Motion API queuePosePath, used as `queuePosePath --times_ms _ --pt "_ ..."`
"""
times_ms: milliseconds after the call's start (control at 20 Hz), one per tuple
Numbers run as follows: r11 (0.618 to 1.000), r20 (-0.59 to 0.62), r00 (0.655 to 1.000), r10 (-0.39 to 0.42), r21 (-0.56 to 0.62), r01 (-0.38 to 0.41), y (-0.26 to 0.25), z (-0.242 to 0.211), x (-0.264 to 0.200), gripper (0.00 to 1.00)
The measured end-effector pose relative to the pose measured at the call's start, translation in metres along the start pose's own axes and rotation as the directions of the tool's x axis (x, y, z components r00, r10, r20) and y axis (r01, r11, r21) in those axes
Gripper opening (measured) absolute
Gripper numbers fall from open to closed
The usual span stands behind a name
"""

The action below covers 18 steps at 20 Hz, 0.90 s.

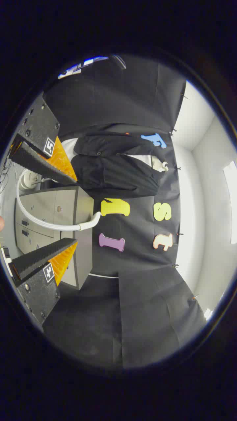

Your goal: Iron the clothes twice with a garment steamer, once on the left side and once on the right side.

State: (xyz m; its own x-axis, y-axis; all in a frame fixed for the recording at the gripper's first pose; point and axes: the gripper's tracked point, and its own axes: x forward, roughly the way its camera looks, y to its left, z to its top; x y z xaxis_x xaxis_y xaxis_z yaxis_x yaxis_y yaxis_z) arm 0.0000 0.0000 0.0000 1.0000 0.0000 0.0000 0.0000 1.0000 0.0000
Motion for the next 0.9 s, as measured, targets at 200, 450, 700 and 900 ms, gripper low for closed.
queuePosePath --times_ms 200,450,700,900 --pt "1.000 -0.029 1.000 -0.008 0.025 0.009 -0.008 -0.008 0.007 1.00" --pt "0.999 -0.044 0.999 -0.016 0.029 0.017 -0.009 -0.012 0.012 1.00" --pt "1.000 -0.042 0.999 0.002 0.023 -0.001 0.000 -0.012 0.015 1.00" --pt "0.999 -0.058 0.998 0.016 0.031 -0.014 0.007 -0.018 0.015 1.00"
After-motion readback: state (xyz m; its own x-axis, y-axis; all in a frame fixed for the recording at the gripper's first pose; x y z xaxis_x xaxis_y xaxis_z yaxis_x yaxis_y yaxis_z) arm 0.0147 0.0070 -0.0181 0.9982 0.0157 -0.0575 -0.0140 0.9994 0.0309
